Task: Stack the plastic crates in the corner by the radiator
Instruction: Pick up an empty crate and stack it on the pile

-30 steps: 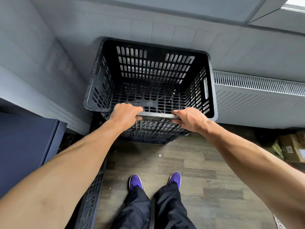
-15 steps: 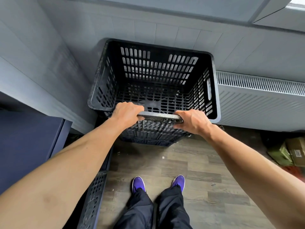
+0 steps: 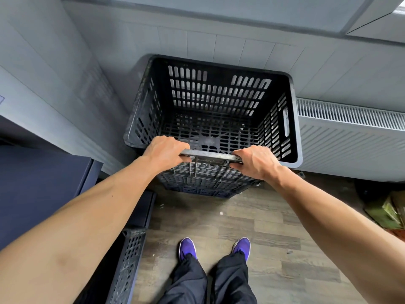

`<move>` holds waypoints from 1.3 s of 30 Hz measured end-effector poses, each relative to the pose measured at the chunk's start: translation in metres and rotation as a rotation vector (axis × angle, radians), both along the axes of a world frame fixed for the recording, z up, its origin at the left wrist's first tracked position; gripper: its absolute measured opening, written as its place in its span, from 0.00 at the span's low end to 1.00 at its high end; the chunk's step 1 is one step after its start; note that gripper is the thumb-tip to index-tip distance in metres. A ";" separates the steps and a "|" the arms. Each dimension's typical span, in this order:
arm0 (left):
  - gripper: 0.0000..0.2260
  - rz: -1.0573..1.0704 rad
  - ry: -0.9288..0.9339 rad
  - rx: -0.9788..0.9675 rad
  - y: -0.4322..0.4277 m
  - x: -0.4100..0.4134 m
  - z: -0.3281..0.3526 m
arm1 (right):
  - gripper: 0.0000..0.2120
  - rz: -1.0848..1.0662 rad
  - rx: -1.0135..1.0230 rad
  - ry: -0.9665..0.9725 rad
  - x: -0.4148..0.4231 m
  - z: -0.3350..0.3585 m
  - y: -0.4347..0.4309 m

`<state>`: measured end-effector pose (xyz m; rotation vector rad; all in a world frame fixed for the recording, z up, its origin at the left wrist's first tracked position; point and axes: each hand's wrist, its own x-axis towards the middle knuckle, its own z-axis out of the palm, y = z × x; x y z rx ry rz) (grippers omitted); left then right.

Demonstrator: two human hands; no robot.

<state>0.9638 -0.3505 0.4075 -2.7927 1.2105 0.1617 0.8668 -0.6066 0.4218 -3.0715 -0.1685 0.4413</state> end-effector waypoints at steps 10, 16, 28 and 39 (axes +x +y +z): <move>0.20 0.041 -0.065 0.014 -0.002 -0.005 -0.003 | 0.12 -0.037 -0.025 -0.023 0.001 0.002 0.020; 0.20 0.061 -0.075 -0.005 0.009 -0.001 0.007 | 0.11 -0.047 -0.030 -0.063 -0.003 0.008 0.032; 0.18 0.033 -0.146 -0.041 -0.003 0.008 0.008 | 0.11 -0.034 -0.067 -0.121 0.009 0.007 0.016; 0.18 0.031 -0.067 -0.042 -0.001 0.015 -0.006 | 0.15 -0.004 -0.048 -0.067 0.016 -0.006 0.015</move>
